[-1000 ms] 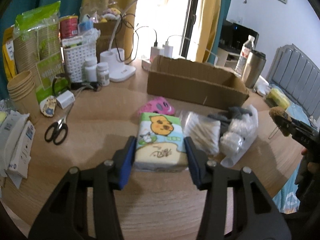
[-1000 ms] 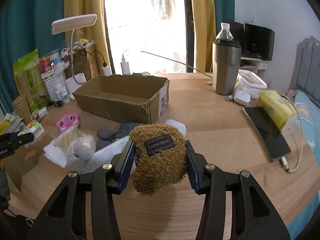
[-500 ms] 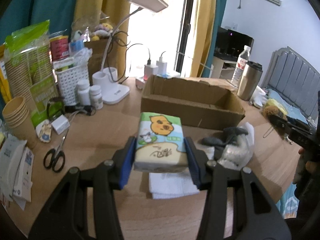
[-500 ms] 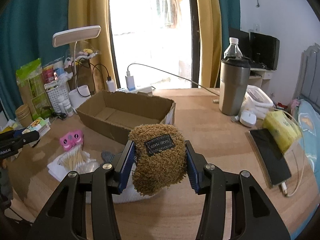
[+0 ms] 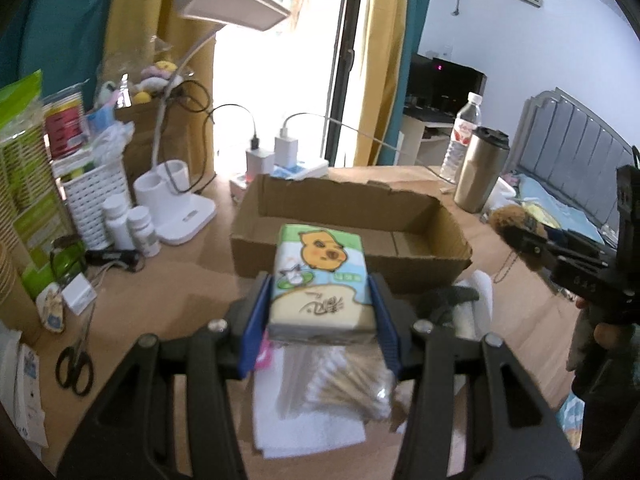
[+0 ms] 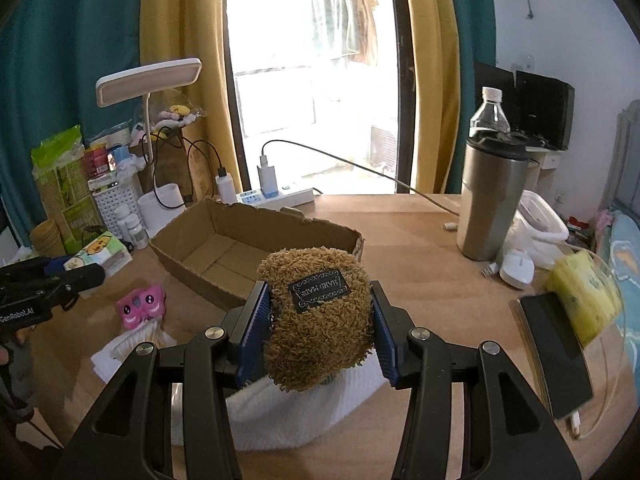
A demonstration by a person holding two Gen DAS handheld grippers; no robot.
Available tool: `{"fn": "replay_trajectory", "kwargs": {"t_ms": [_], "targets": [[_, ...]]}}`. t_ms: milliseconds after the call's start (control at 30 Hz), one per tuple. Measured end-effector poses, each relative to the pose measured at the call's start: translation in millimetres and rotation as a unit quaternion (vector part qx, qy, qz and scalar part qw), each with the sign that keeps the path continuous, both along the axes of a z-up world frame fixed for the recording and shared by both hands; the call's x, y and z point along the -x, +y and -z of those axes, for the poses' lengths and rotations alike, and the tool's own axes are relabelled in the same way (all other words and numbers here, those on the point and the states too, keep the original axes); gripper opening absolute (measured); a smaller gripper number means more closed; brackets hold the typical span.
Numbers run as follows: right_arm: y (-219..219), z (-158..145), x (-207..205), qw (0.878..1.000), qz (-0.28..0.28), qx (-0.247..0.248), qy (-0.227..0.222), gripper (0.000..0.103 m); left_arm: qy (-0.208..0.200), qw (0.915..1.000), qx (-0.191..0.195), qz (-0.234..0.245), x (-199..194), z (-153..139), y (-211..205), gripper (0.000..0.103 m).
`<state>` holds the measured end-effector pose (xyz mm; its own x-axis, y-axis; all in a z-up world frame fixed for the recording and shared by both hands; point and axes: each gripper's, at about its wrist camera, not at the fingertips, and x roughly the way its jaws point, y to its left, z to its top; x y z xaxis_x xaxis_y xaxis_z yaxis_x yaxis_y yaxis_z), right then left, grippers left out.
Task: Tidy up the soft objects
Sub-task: 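Carry both items to the cardboard box and open both grippers inside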
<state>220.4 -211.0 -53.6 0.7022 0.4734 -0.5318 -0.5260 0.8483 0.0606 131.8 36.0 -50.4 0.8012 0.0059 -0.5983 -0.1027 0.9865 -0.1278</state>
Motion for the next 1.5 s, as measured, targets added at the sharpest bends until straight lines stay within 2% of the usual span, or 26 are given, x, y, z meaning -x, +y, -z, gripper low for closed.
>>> {"fn": "replay_trajectory", "kwargs": {"t_ms": [700, 1133, 1500], "targets": [[38.6, -1.9, -43.5, 0.999, -0.047, -0.013, -0.006, 0.051, 0.0, 0.9976, 0.011, 0.069, -77.4, 3.7, -35.1, 0.049], [58.7, 14.9, -65.1, 0.998, -0.062, -0.013, 0.013, 0.051, 0.019, 0.9962, 0.029, 0.08, -113.4, 23.2, -36.4, 0.049], [55.8, 27.7, -83.9, 0.998, -0.046, -0.013, 0.029, 0.051, 0.047, 0.9951, 0.039, 0.078, -135.4, 44.2, -35.9, 0.049]]}}
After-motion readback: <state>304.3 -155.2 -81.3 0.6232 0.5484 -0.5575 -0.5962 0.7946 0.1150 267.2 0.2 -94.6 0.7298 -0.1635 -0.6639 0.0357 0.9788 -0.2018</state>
